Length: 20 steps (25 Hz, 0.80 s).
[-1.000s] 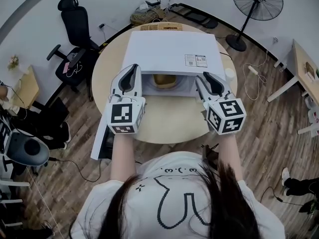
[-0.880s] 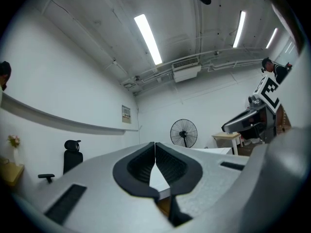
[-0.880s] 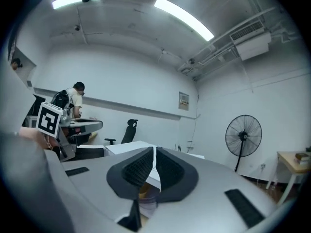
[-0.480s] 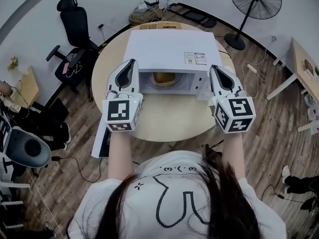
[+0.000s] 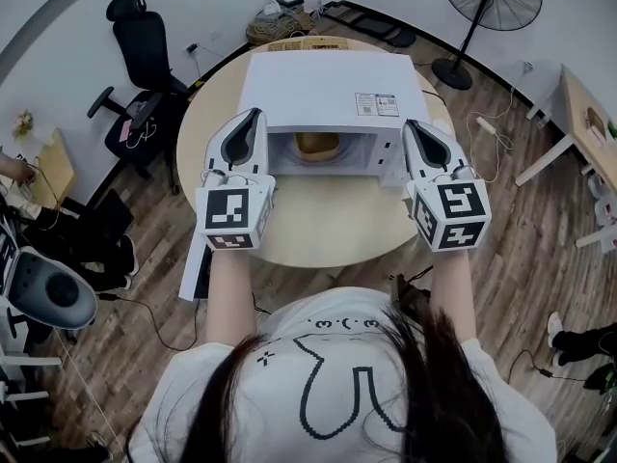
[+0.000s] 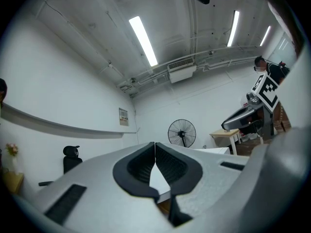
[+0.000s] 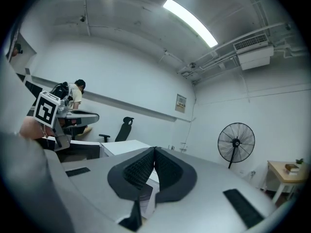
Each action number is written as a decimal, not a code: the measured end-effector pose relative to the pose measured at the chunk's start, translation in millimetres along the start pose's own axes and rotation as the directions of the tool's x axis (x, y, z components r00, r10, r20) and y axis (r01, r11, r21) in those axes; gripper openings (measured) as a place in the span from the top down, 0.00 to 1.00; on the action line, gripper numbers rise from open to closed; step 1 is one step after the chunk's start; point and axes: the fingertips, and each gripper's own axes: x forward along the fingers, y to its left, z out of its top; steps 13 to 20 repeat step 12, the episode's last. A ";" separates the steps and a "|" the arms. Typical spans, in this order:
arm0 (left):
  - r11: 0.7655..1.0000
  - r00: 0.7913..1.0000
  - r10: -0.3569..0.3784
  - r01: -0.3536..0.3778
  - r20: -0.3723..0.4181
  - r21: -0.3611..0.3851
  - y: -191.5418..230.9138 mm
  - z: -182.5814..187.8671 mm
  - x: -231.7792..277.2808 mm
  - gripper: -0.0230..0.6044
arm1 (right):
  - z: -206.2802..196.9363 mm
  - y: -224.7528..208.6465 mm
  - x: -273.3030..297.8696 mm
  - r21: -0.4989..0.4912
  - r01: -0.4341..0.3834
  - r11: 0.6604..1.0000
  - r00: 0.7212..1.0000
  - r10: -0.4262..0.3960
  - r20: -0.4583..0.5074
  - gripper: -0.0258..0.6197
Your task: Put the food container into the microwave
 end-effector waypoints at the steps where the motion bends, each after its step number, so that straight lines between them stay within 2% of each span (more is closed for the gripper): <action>1: 1.000 1.000 -0.002 0.002 0.001 0.000 0.0 0.1 -0.2 0.95 | 0.0 1.7 0.2 -0.005 -0.001 1.000 1.000 0.001 0.001 0.92; 20: 1.000 1.000 -0.011 0.011 0.006 0.002 5.7 -1.6 2.4 0.95 | 5.2 4.8 6.1 0.011 0.000 1.000 0.999 0.000 0.037 0.92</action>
